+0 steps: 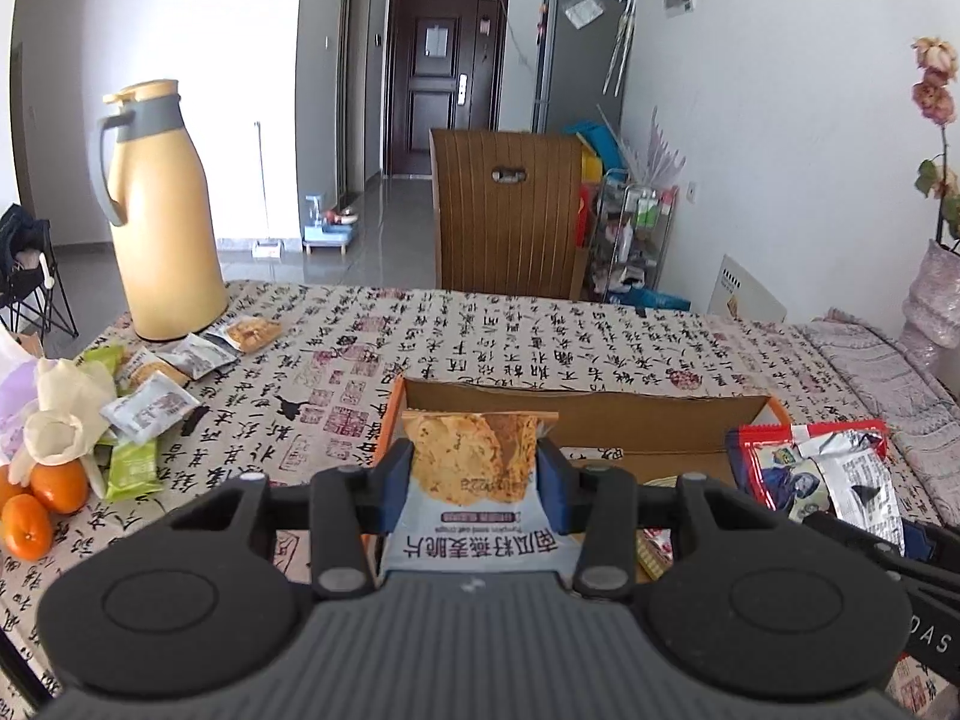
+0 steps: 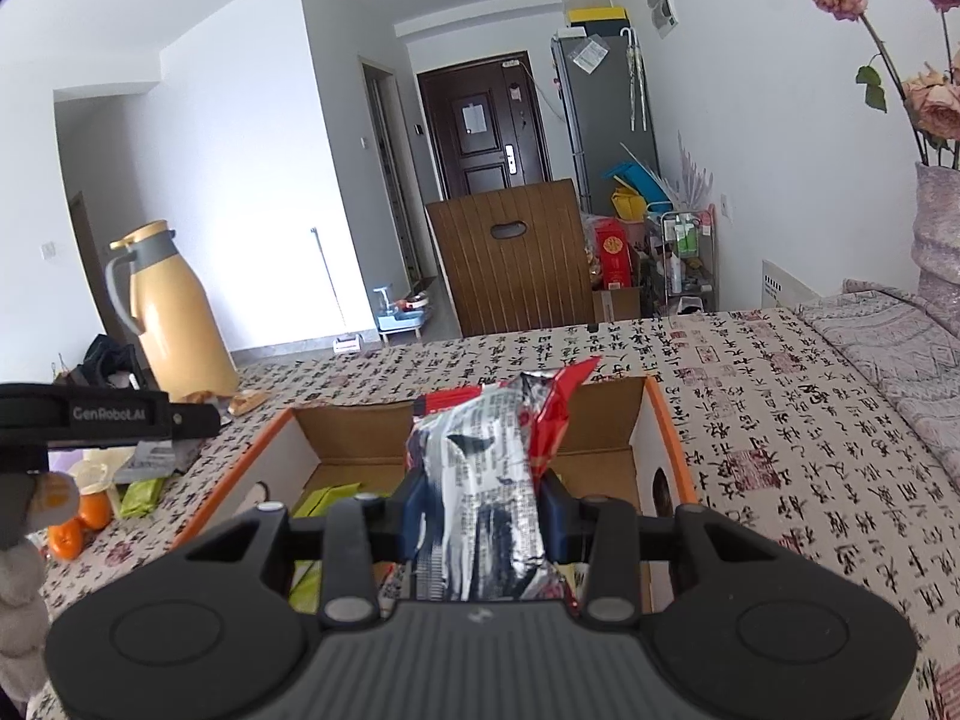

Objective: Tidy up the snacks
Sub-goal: 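Carry both held snacks over the box and open both tools inside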

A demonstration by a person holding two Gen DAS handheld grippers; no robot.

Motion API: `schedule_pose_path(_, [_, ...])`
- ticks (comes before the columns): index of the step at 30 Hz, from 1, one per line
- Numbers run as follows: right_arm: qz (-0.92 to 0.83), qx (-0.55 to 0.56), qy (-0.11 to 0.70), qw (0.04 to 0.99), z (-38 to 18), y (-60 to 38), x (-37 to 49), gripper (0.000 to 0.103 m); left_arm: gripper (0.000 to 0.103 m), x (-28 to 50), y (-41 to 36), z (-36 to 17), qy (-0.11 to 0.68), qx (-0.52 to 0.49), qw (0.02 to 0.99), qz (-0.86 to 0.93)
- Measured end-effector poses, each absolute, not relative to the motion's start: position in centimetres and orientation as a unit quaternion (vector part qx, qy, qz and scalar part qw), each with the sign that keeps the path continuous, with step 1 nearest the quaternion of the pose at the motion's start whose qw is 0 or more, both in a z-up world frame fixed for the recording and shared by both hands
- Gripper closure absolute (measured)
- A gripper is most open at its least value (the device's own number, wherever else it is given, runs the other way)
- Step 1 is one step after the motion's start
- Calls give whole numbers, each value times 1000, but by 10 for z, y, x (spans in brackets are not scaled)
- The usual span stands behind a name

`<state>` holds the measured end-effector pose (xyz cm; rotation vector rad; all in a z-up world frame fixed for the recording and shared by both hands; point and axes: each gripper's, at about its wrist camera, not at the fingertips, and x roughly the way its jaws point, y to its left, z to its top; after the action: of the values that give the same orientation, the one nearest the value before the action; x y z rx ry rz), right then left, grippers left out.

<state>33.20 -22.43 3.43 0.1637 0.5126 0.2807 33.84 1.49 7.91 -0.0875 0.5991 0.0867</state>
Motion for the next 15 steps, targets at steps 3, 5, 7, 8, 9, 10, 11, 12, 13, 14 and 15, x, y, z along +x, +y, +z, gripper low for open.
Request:
schedule_pose_path(3, [137,78,259,953,33,-222,349,66,59,357,16,77,307,-47,949,46])
schedule_pose_path(5, [137,79,263,952,32,-220,360,66,59,366,17,77,312,-50,948,44])
schedule_pose_path(7, [136,78,268,951,30,-219,370,66,59,376,16,79,319,-49,945,46])
schedule_pose_path(8, [135,77,269,950,30,-218,376,66,59,382,16,80,321,-47,945,46])
schedule_pose_path(9, [134,76,272,950,28,-218,381,66,59,387,15,82,322,-45,945,46])
schedule_pose_path(10, [133,77,274,949,26,-218,386,66,59,393,14,86,323,-43,944,47])
schedule_pose_path(11, [131,78,276,949,25,-218,390,66,59,397,14,88,325,-44,944,46])
schedule_pose_path(12, [129,79,279,948,23,-218,394,66,59,401,13,89,325,-43,943,46])
schedule_pose_path(13, [128,81,281,948,22,-218,397,66,59,405,12,89,326,-40,943,48])
schedule_pose_path(14, [127,82,283,947,19,-219,399,65,59,407,10,87,329,-36,942,47])
schedule_pose_path(15, [126,82,286,946,17,-219,401,66,59,408,9,85,333,-34,941,46])
